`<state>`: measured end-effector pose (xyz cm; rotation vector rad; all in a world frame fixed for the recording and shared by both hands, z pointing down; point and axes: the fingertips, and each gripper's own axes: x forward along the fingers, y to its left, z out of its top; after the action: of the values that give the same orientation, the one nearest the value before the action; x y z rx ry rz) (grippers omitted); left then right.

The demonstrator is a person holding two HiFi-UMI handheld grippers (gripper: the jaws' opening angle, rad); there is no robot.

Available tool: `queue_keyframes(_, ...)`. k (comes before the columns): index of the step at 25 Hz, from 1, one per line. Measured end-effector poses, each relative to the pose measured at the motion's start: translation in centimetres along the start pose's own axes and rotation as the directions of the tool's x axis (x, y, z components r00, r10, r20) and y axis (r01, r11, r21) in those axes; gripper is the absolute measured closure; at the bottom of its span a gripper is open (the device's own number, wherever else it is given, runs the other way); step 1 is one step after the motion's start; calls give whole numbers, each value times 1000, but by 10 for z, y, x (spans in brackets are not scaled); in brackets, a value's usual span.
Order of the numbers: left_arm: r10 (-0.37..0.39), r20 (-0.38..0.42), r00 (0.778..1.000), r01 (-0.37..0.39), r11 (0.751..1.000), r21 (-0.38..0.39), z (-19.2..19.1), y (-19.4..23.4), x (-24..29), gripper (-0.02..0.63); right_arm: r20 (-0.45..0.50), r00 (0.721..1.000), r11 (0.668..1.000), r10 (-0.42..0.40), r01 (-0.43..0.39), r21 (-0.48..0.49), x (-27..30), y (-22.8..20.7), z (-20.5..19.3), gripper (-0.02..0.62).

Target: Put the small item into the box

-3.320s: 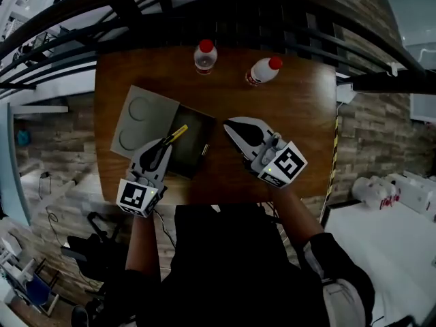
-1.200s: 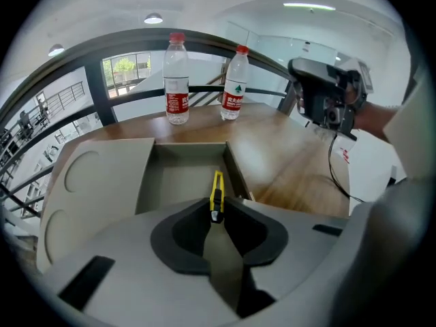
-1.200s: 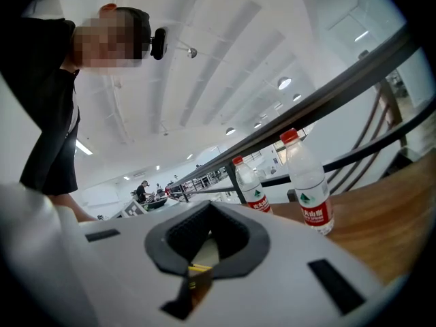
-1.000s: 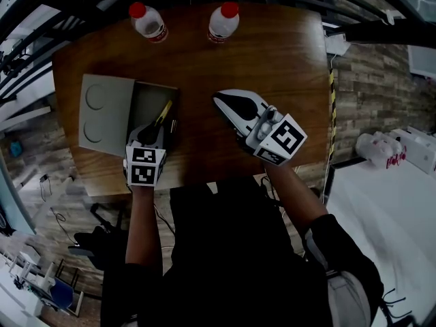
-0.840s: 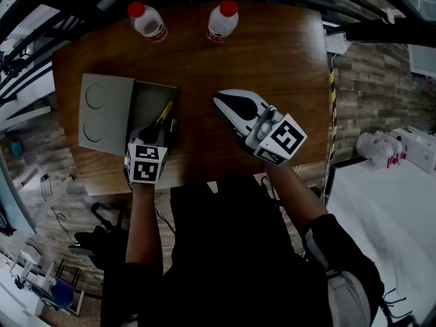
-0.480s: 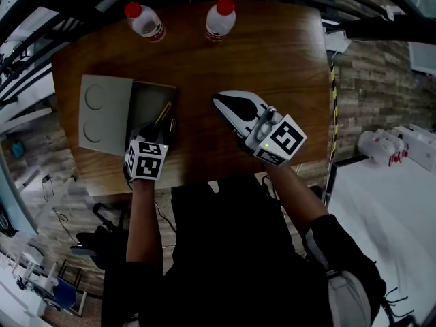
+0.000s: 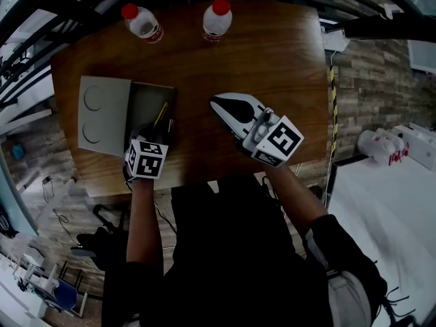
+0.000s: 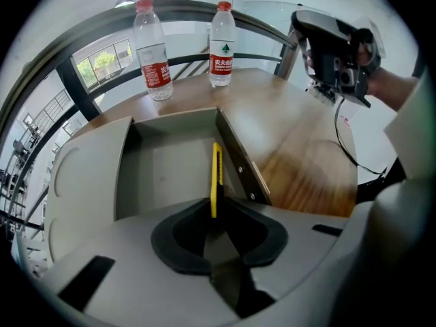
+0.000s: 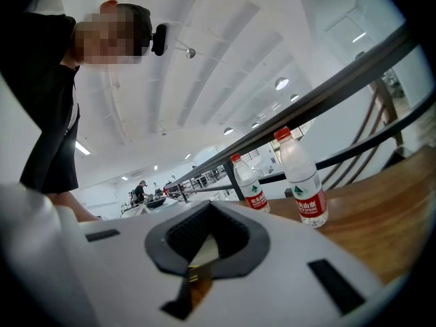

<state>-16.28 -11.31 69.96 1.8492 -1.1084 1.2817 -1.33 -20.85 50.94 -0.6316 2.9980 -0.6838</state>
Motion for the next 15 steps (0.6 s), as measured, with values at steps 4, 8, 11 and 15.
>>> queue_keyframes(4, 3, 12, 1000, -3, 1000, -5, 0, -1, -2, 535, 34, 999, 1000, 16, -17, 20, 1, 6, 8, 585)
queue_keyframes(8, 18, 16, 1000, -18, 1000, -1, -1, 1, -2, 506, 27, 999, 1000, 24, -24, 11, 2, 8, 7, 585)
queue_keyframes(11, 27, 36, 999, -27, 1000, -13, 0, 4, -7, 497, 19, 999, 999, 34, -34, -4, 3, 10, 8, 585)
queue_keyframes(15, 51, 74, 996, -50, 999, -20, 3, 7, -20, 492, 3, 999, 999, 35, -35, -22, 0, 13, 9, 586)
